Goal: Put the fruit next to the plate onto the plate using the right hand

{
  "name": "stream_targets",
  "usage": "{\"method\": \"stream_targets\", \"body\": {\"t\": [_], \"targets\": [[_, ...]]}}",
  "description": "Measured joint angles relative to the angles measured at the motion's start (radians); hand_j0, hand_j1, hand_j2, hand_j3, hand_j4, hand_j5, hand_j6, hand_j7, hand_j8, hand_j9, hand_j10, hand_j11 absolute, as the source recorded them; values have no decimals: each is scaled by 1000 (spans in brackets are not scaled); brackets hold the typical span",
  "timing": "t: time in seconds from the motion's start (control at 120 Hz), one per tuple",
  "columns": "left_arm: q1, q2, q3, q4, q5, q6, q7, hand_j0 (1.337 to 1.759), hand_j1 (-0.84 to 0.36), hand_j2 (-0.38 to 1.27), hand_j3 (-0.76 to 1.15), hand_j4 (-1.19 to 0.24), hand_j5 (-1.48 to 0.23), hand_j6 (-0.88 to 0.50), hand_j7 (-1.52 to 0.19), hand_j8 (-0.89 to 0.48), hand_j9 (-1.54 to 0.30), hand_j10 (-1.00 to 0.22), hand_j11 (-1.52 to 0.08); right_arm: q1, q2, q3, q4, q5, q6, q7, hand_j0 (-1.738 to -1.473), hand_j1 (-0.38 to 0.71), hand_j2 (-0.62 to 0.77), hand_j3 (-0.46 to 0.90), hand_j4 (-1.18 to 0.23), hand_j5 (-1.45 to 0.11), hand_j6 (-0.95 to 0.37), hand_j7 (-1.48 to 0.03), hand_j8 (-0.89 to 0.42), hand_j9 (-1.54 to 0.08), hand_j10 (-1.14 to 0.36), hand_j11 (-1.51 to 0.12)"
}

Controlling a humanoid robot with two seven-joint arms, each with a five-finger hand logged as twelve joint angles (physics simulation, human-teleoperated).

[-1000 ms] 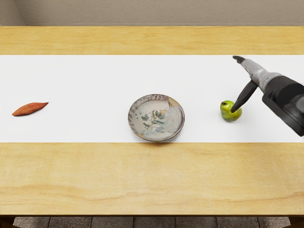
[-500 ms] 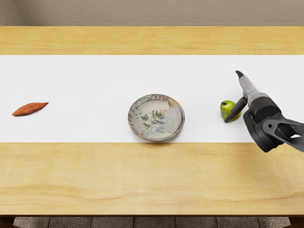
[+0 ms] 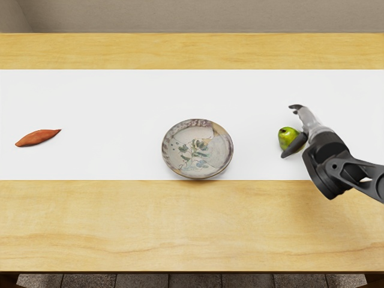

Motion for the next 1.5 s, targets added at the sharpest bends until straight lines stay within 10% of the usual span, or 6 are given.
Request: {"method": "stream_targets", "body": {"t": [0.5,0.725,1.5], "targets": [[0,0,0,0,0,0,0,1658,349,0,0,0,0,0,0,0,0,0,0,10,-16,8,0,7,36,0,-1657,165,52,0,-482,-639,-428,-633,-364,-639,-483,-639],[0,0,0,0,0,0,0,1658,349,0,0,0,0,0,0,0,0,0,0,18,-19,12,1,11,59,0,-1656,192,291,0,-613,-797,-451,-797,-386,-806,-568,-808],[-1,0,0,0,0,0,0,1658,349,0,0,0,0,0,0,0,0,0,0,161,65,144,-58,108,246,0,-1654,126,301,0,-694,-905,-484,-908,-410,-923,-616,-920]]}}
